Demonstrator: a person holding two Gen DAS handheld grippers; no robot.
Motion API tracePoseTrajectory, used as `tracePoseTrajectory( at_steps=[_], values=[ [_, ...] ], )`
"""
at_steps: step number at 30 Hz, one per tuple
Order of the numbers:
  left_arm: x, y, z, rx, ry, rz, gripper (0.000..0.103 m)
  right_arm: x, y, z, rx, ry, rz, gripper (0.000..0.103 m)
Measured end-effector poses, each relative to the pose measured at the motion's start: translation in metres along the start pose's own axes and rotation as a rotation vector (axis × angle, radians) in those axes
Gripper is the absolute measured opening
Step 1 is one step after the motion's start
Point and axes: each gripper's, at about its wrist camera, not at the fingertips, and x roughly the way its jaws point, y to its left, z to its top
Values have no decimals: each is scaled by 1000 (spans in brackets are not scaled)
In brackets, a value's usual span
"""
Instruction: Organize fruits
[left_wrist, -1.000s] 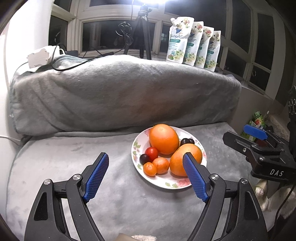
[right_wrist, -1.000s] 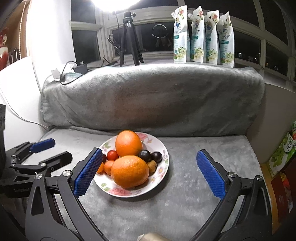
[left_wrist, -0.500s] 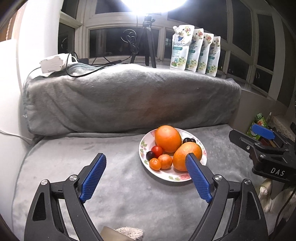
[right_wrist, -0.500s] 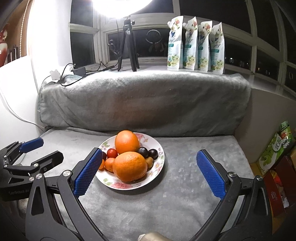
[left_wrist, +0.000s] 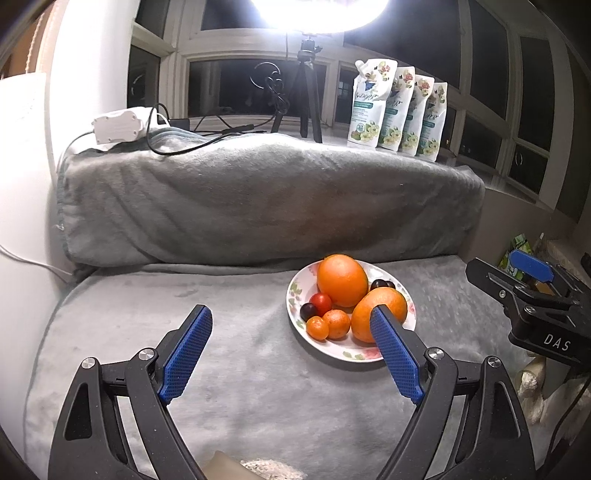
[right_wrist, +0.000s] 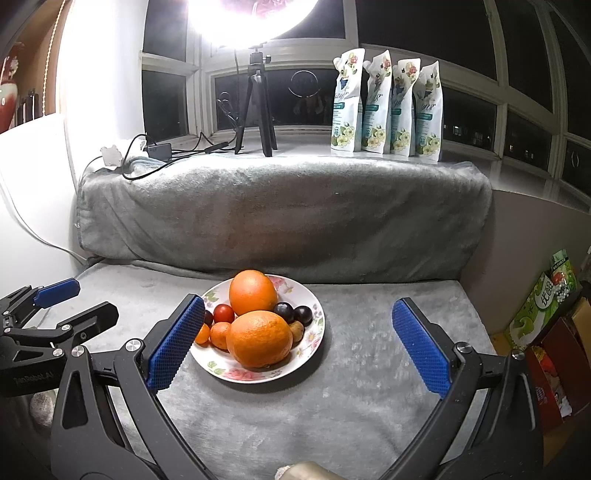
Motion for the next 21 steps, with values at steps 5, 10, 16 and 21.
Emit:
tracePoseTrajectory(
  at_steps=[5, 10, 16, 21],
  values=[
    [-1, -1, -1, -1, -1, -3, 88, 0, 1, 0, -3, 3, 0, 103],
    [-1, -1, -1, 1, -2, -4, 88, 0, 3, -2, -1, 8, 5, 103],
    [-3, -2, -1, 2, -8, -7, 88, 1, 3, -3, 12, 14, 13, 103],
    [-4, -4, -1, 7, -11, -10, 88, 1, 3, -3, 14, 13, 14, 103]
  ],
)
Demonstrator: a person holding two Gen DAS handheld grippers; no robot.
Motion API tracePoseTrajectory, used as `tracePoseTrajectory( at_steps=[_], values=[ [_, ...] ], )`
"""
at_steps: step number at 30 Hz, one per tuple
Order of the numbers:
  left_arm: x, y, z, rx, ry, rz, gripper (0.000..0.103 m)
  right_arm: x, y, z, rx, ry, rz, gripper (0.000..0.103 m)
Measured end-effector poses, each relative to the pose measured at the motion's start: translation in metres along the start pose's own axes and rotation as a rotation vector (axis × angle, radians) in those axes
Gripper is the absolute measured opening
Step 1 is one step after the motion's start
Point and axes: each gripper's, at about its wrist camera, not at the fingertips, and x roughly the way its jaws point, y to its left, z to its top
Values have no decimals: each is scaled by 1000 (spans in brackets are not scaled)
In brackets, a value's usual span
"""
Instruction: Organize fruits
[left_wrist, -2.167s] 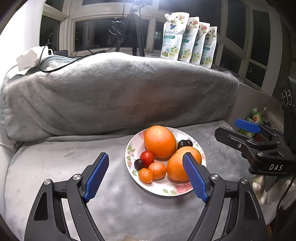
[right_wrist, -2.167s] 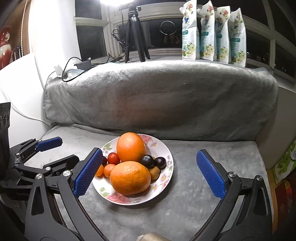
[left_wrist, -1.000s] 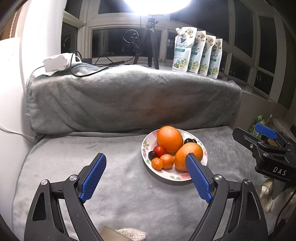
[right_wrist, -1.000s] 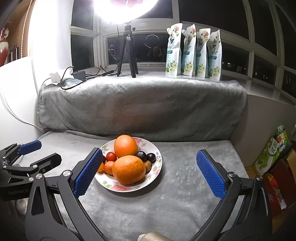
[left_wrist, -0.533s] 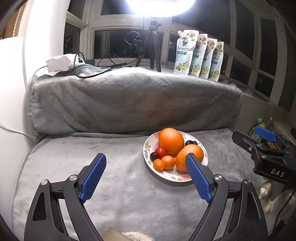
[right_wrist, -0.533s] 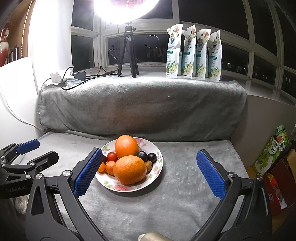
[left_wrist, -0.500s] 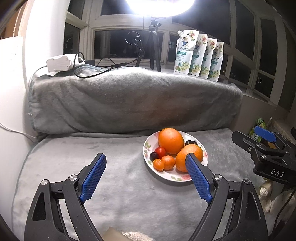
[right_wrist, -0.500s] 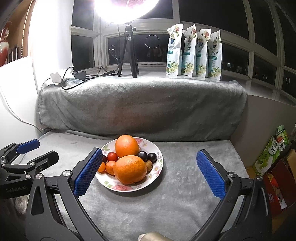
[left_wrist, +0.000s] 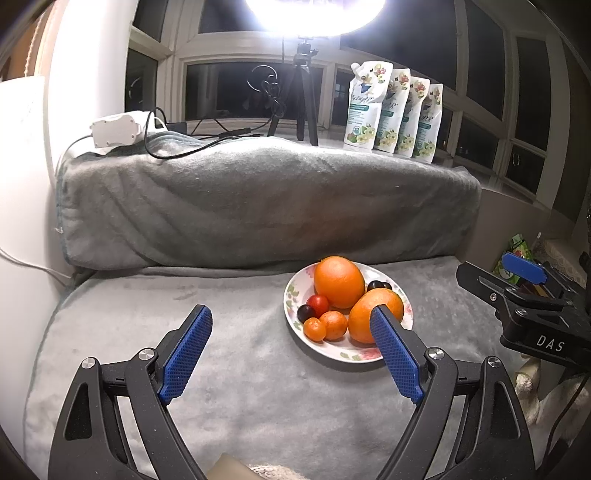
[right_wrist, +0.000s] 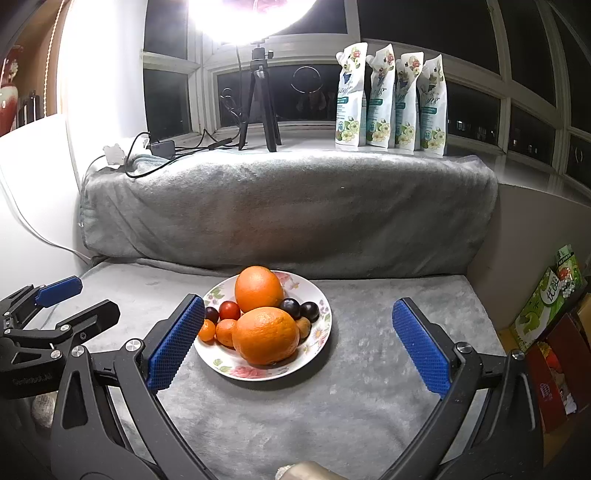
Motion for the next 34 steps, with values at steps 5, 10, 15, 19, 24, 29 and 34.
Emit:
tracePoseTrajectory(
  at_steps=[5, 10, 15, 19, 24, 29, 34],
  values=[
    [0, 0, -1, -1, 2, -1, 88, 0, 1, -1, 1, 2, -3, 103],
    [0, 0, 0, -4, 2, 9, 88, 0, 1, -1, 1, 4, -1, 103],
    [0, 2, 0, -12, 2, 13, 88, 1, 1, -2, 1, 6, -2, 103],
    [0, 3, 0, -11, 0, 11, 88, 0, 1, -2, 4, 8, 0, 103],
    [-1, 3, 0, -10, -2, 16, 88, 0, 1, -2, 2, 7, 0, 103],
    [-2, 3, 0, -4, -10, 15, 88, 0, 2, -2, 4, 7, -1, 103],
    [-2, 3, 0, 4, -11, 15, 88, 1, 2, -2, 3, 9, -2, 103]
  ],
)
